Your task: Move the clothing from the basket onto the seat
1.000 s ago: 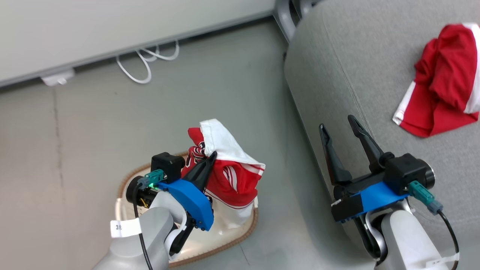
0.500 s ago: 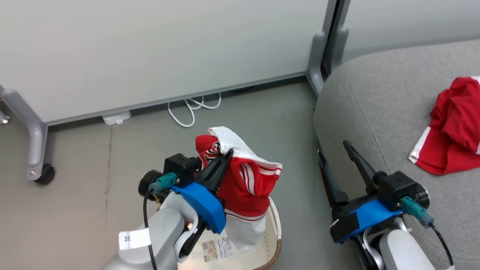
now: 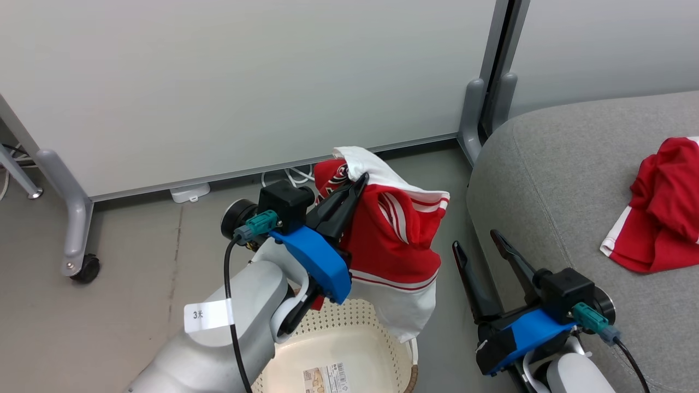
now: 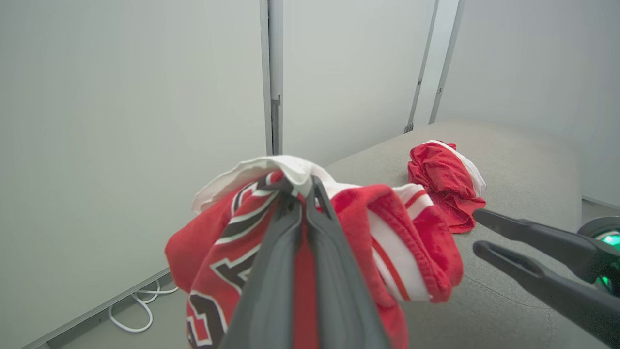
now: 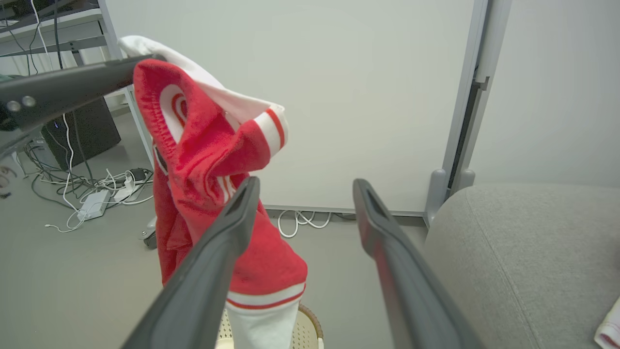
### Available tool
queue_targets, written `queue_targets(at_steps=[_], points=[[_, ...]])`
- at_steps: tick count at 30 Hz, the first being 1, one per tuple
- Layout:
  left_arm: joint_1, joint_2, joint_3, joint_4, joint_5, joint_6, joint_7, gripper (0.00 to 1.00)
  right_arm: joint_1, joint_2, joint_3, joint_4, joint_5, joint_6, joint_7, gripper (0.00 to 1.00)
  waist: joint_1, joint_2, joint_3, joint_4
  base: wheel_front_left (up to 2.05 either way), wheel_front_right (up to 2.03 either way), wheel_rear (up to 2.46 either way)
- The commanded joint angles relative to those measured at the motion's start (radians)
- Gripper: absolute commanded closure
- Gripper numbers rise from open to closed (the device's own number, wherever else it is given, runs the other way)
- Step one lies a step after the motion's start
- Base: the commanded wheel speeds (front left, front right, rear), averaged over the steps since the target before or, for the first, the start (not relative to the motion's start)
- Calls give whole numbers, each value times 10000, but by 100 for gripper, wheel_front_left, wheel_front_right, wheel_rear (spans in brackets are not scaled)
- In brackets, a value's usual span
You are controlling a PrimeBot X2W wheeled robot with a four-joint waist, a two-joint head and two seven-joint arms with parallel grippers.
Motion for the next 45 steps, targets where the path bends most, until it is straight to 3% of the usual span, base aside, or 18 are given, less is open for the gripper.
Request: queue_targets(at_steps=[1,12,19,26,39,40,41,42,45], points=[[-143,22,-8,-23,-26,-25,-52,100,119,-1,11,29,45,1,21,0,1,-1,3,-3,0,0,0],[-108,14,-112,-40,-94,-25,-53,100,124,-1,290,38,152,1,118,0,1,-1,142,-76,0,0,0],[-189,-20,-163,-59,-104,-25,-53,100,-355,-1,1187,513,410,1,591,0,1,-1,273,-79,0,0,0],[-347,-73,-190,-126,-63,-25,-53,100,-1571,-174,2264,1747,985,1,828,0,1,-1,466,-23,0,0,0],[-435,-114,-464,-156,-144,-25,-53,100,-3994,-4,3737,4585,2006,1,-86,0,1,-1,589,158,0,0,0],[-428,-110,-483,-148,-153,-25,-53,100,-4109,-8,3860,4768,2163,1,-125,28,1,-1,577,169,0,0,0],[-423,-104,-504,-137,-172,-25,-53,100,-4222,-3,4020,4885,2305,1,-180,91,1,-1,568,182,0,0,0],[-421,-98,-518,-124,-190,-25,-53,100,-4315,3,4170,4988,2464,1,-244,100,1,-1,555,191,0,0,0],[-404,-86,-547,-94,-214,-25,-53,100,-4488,0,4549,5271,2853,1,-379,100,1,-1,514,207,0,0,0]])
